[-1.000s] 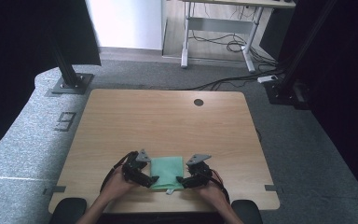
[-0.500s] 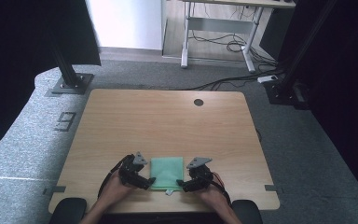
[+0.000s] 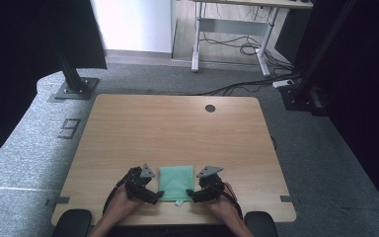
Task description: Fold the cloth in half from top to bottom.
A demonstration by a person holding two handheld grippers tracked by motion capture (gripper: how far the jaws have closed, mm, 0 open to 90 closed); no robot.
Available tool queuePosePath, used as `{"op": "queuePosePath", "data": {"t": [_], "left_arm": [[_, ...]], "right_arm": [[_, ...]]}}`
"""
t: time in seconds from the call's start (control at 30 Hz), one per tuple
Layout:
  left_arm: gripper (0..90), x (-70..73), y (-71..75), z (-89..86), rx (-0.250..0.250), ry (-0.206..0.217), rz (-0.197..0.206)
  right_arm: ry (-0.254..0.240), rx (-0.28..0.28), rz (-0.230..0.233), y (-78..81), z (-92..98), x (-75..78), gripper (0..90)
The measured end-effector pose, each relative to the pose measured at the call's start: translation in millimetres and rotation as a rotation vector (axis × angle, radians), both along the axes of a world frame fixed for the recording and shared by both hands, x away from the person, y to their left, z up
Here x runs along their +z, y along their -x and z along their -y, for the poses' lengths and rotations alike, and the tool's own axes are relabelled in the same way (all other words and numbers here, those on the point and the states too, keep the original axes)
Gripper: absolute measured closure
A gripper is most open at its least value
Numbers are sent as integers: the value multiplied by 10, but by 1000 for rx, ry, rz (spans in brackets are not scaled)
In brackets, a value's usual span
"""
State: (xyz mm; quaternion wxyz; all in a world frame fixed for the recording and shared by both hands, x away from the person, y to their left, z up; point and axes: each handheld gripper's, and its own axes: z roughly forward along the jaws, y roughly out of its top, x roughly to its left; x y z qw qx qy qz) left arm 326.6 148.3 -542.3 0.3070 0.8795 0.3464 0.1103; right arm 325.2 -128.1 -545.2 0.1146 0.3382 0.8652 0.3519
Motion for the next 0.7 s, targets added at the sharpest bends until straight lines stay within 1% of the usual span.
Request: {"op": "queuePosePath", "data": {"t": [0.17,0.27,0.37,0.47,0.63,0.7], "left_arm": [[0,-29,-123,-45,35,31,2],[0,-38,-192,-53,52,40,9],[0,-45,-256,-58,58,45,16],[0,-50,-328,-51,69,49,21],[0,-58,-462,-27,89,58,27],[0,-59,-510,-15,91,56,29]], "right_arm": [[-3,-4,4,-71,-25,-5,203],[-7,-3,13,-129,-26,-13,199],[-11,-17,13,-192,-24,-21,172],[-14,-46,20,-274,-20,-34,138],[-23,-89,27,-415,3,-47,133],[-27,-106,30,-475,16,-50,132]]}}
